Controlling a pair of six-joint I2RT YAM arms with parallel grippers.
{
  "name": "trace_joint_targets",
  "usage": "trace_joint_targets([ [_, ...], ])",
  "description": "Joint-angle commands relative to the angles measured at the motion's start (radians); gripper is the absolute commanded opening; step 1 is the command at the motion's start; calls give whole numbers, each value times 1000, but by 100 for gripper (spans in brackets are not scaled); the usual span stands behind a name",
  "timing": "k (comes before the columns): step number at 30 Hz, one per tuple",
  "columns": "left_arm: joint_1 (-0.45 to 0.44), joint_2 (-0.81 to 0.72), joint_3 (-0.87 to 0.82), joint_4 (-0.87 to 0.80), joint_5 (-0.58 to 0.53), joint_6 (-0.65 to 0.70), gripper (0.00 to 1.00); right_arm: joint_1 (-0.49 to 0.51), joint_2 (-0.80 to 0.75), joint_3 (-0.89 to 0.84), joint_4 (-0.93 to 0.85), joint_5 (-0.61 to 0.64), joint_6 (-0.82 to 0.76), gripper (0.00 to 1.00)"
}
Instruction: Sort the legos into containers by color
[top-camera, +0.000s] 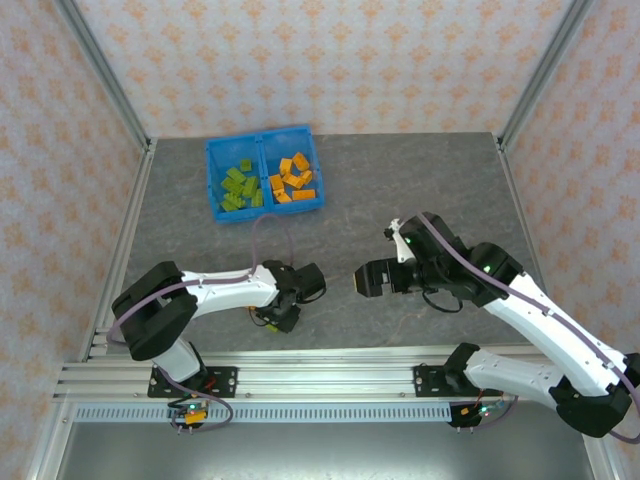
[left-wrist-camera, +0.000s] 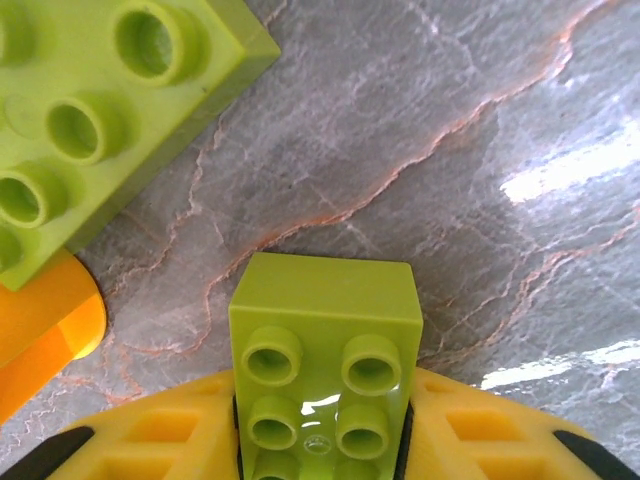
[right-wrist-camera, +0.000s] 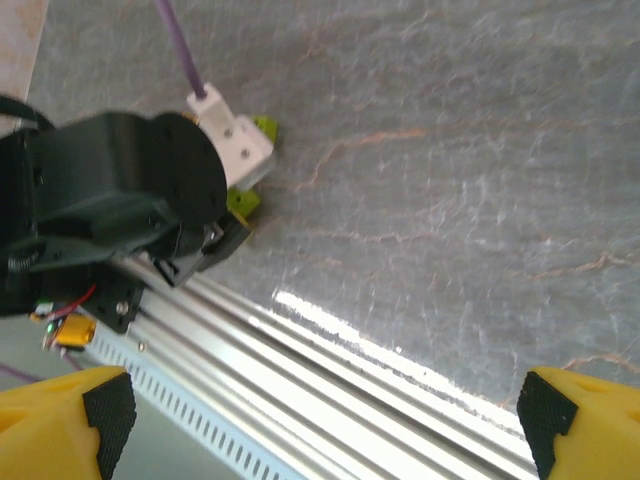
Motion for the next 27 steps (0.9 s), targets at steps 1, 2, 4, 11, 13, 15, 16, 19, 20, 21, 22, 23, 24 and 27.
trace_joint_targets([
  [1, 8, -6, -19, 69, 5, -14, 35, -2, -6, 24, -65, -59, -44, 99],
  [2, 8, -21, -13, 69, -6, -19, 33, -2, -7, 25, -57, -54, -42, 99],
  [4, 12, -72, 19, 58, -37, -24, 29, -2, -2, 29, -29, -48, -31, 99],
  [11, 148, -212, 278, -84, -93, 20, 27, -2, 76, 77, 21, -50, -31, 99],
  [13, 214, -220, 381, -115, -110, 47, 27, -2, 102, 92, 25, -31, -45, 99],
  [15, 294, -210, 463, -123, -115, 67, 27, -2, 126, 109, 32, -19, -56, 99],
  [16, 341, -195, 501, -123, -111, 74, 27, -2, 139, 119, 37, -13, -59, 99],
  [19, 479, -123, 615, -113, -101, 88, 27, -2, 174, 141, 58, -1, -59, 99],
  [20, 513, -94, 651, -112, -96, 92, 27, -2, 189, 148, 64, 3, -58, 99],
  [21, 559, -57, 687, -107, -91, 96, 27, -3, 197, 161, 68, 12, -56, 99],
  [22, 600, -19, 716, -99, -76, 100, 27, -2, 228, 179, 64, 23, -53, 99],
  [23, 634, 20, 749, -94, -60, 98, 27, -2, 242, 196, 58, 30, -50, 99],
  [24, 670, 67, 787, -91, -44, 93, 27, -2, 257, 213, 53, 35, -47, 99],
  [27, 743, 220, 922, -112, -13, 87, 27, -2, 281, 234, 53, 51, -39, 99],
])
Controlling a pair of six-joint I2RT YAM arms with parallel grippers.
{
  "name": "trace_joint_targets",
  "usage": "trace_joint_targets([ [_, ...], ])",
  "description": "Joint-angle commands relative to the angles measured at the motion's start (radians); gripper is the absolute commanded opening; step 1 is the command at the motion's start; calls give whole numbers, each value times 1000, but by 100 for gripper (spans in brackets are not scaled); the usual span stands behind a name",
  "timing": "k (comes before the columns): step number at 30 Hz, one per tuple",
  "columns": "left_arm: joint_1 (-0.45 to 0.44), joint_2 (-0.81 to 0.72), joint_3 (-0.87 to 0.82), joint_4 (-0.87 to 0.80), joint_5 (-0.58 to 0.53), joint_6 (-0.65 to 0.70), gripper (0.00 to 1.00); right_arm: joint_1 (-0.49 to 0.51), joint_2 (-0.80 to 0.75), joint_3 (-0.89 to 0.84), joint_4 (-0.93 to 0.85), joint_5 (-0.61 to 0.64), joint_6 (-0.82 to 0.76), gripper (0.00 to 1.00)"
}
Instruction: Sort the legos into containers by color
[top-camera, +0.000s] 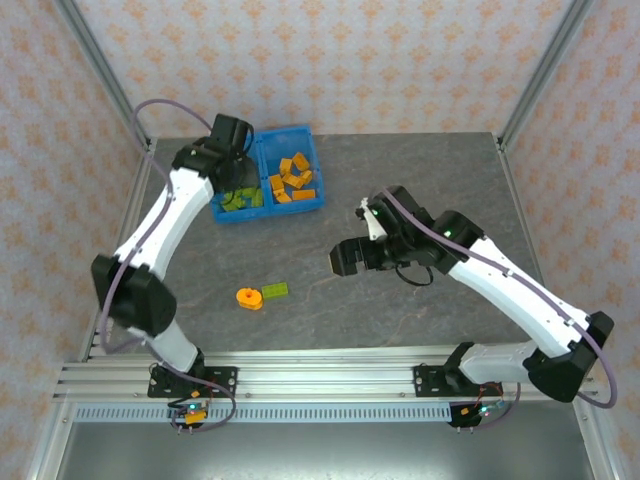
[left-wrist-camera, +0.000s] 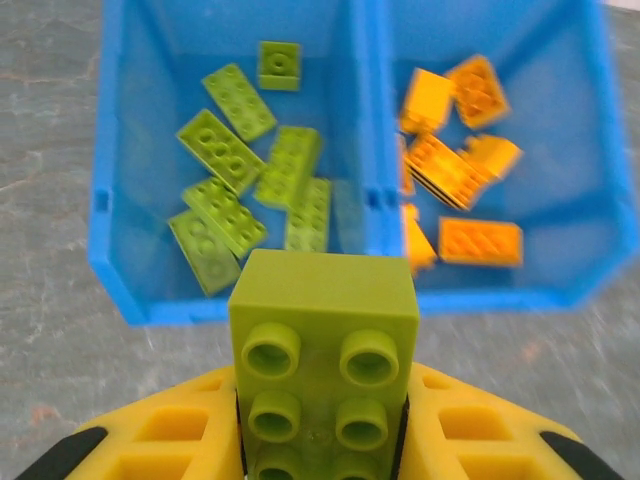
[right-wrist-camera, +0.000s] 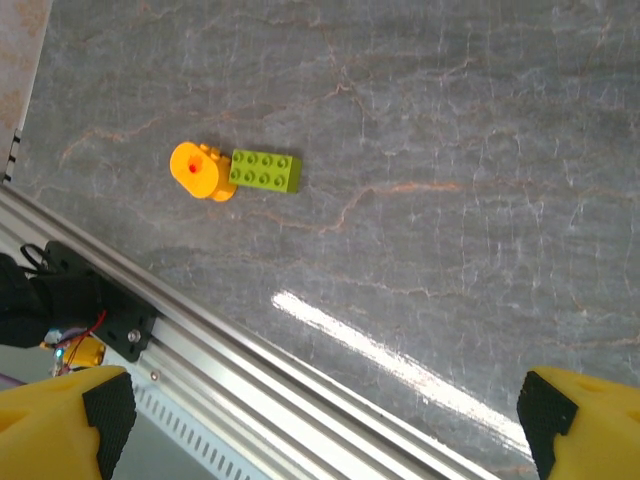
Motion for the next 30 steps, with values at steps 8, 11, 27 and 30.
trace_joint_targets([
  [8, 161, 447, 374, -55, 100, -24, 33, -2, 74, 125, -64, 86, -25, 99],
  [11, 167, 548, 504, -102, 112, -6, 43, -2, 77, 135, -86, 94, -22, 99],
  [27, 117, 199, 253, -94, 189, -5, 52, -2, 50, 85, -18, 81, -9, 99],
  [30, 44, -11, 65, -69, 212, 45, 52, -2, 40, 62, 3, 65, -3, 99],
])
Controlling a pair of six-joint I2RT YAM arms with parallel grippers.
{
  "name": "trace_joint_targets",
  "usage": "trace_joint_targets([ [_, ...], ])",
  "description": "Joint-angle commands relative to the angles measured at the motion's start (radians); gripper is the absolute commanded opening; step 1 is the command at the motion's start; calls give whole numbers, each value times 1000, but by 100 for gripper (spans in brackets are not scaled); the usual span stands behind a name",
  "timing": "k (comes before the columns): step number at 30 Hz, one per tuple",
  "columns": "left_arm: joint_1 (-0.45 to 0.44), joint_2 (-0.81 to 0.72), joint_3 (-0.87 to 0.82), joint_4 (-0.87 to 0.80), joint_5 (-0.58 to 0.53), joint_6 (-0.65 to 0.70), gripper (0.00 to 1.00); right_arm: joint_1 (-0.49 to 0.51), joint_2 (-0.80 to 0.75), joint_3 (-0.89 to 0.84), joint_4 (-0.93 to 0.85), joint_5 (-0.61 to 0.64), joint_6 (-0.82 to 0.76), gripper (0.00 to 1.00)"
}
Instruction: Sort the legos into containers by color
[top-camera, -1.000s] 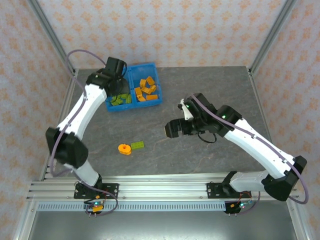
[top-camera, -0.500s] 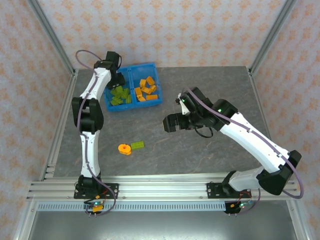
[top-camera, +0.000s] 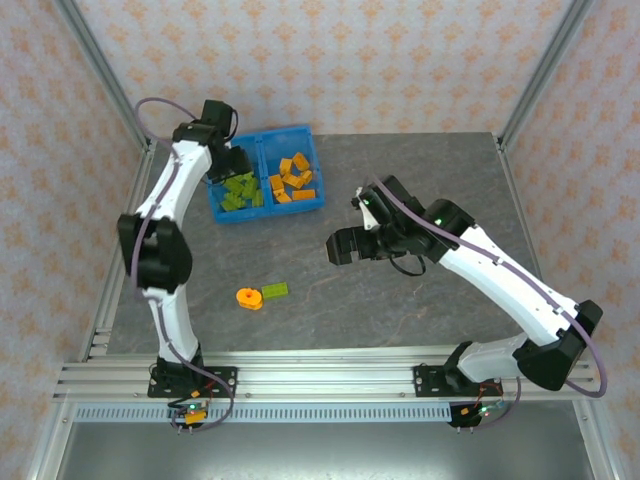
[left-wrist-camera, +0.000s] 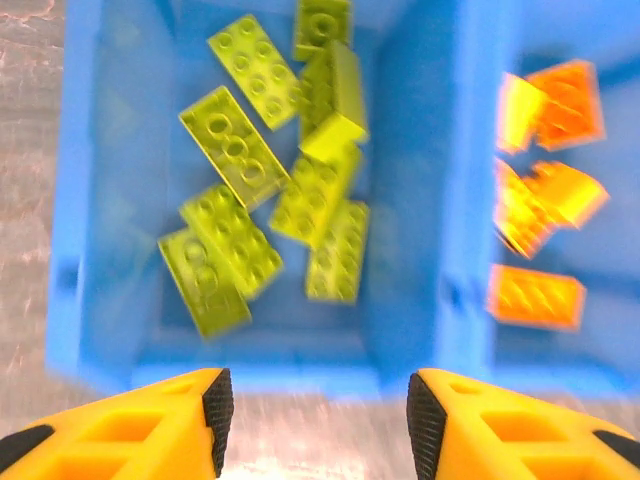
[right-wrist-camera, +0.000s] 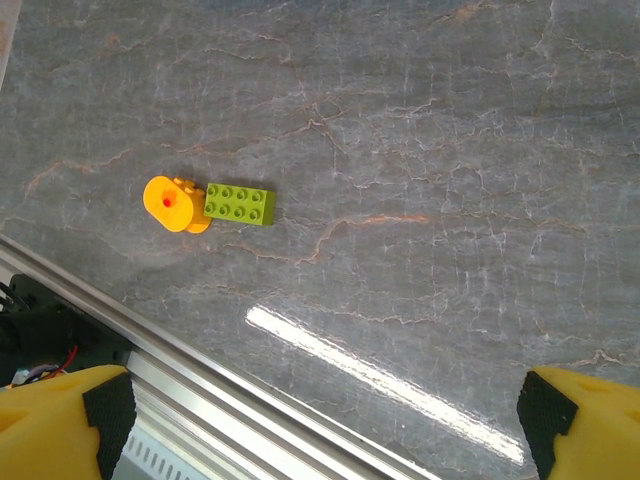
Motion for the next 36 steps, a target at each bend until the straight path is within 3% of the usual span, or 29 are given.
trace_joint_targets([
  [1, -101, -255, -164, 25, 45, 83, 52, -2, -38, -33, 38, -11, 5, 99],
  [6, -269, -524, -431, 11, -51, 292, 59, -2, -97, -95, 66, -25, 27, 99],
  [9, -304, -657, -576, 26, 72, 434, 77, -2, -132, -127, 66, -13, 40, 99],
  [12, -365, -760, -715, 46, 165, 595, 81, -2, -178, -155, 65, -4, 50, 99],
  [15, -432, -805, -803, 60, 149, 709, 82, -2, -206, -178, 63, 9, 61, 99],
  [18, -449, -768, -837, 60, 119, 747, 81, -2, -218, -187, 66, 18, 68, 99],
  [25, -483, -506, -797, 8, 28, 829, 88, -2, -193, -161, 59, 32, 64, 99],
  [36, -491, -263, -819, 114, -28, 885, 89, -2, -176, -148, 37, 52, 74, 99],
])
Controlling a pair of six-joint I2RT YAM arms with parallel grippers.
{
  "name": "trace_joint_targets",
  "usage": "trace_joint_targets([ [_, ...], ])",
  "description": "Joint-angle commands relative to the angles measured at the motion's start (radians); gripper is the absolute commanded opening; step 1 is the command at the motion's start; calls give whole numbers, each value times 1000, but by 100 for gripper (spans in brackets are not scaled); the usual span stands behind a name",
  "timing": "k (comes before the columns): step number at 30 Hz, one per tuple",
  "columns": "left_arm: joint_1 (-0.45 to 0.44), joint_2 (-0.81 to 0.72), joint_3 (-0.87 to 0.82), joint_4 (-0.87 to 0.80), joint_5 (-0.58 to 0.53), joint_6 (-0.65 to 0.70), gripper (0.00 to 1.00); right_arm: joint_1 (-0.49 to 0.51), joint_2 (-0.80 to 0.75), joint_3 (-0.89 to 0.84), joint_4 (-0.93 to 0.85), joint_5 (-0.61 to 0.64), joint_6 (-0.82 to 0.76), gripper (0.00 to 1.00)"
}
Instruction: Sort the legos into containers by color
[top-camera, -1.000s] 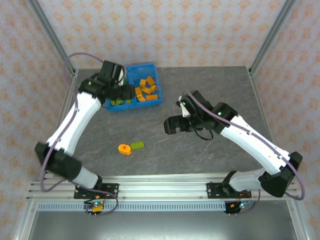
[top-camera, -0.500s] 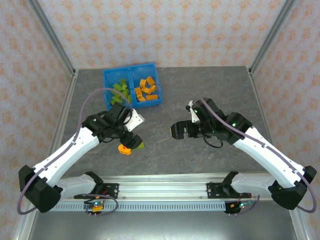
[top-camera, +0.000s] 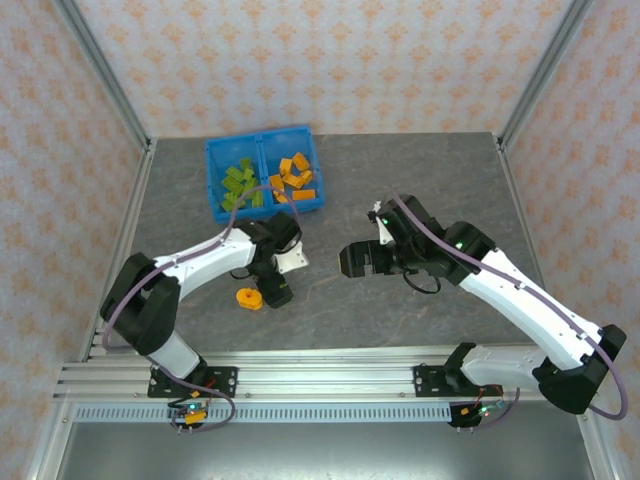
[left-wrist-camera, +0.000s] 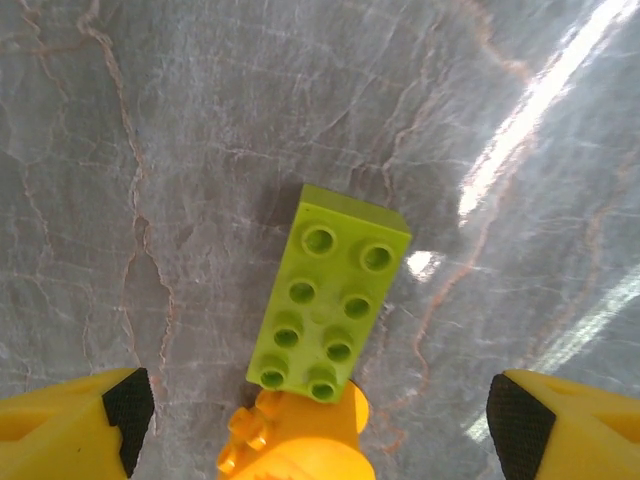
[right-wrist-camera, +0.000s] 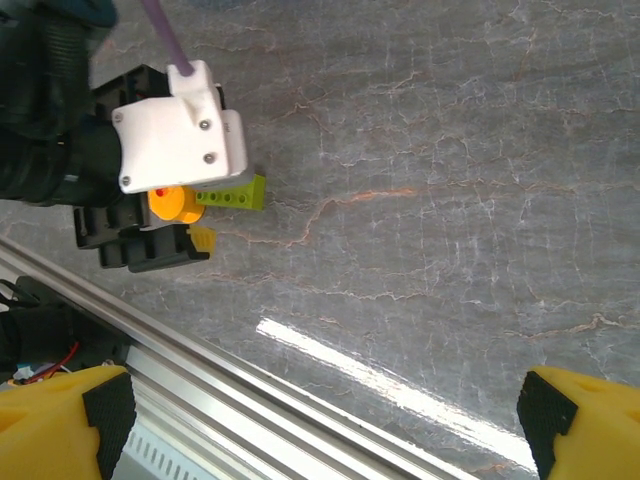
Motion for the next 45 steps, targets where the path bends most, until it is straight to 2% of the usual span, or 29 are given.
trace_joint_targets([
  [1, -5, 48, 4, 35, -25, 33, 88, -2, -9, 25, -16, 42, 17, 99],
  [7, -8, 114, -5, 61, -24, 34, 83, -2, -13, 19, -21, 42, 26, 99],
  [11, -15, 146, -6, 49, -12, 45, 67, -2, -12, 22, -26, 44, 23, 99],
  [14, -17, 151, -16, 43, -1, 49, 50, -2, -13, 21, -26, 44, 24, 99],
  [16, -17, 148, -22, 46, -1, 49, 49, -2, -14, 22, -26, 44, 24, 99],
  [20, -17, 127, -15, 34, -11, 51, 34, -2, -13, 22, -26, 35, 18, 99],
  [27, 25, 8, 62, 40, -30, -7, 30, -2, -16, 14, -16, -6, 7, 99],
  [31, 124, -56, 171, 55, -34, -85, 27, -2, -10, 14, 9, -24, 7, 99],
  [34, 215, -49, 288, 66, -83, -179, 28, -2, 6, 19, 20, -16, 2, 99],
  [38, 329, 54, 495, 36, -136, -336, 29, -2, 58, 40, 28, -12, -3, 99],
  [45, 467, 378, 885, -59, -149, -519, 30, -2, 168, 147, -21, 0, -24, 99],
])
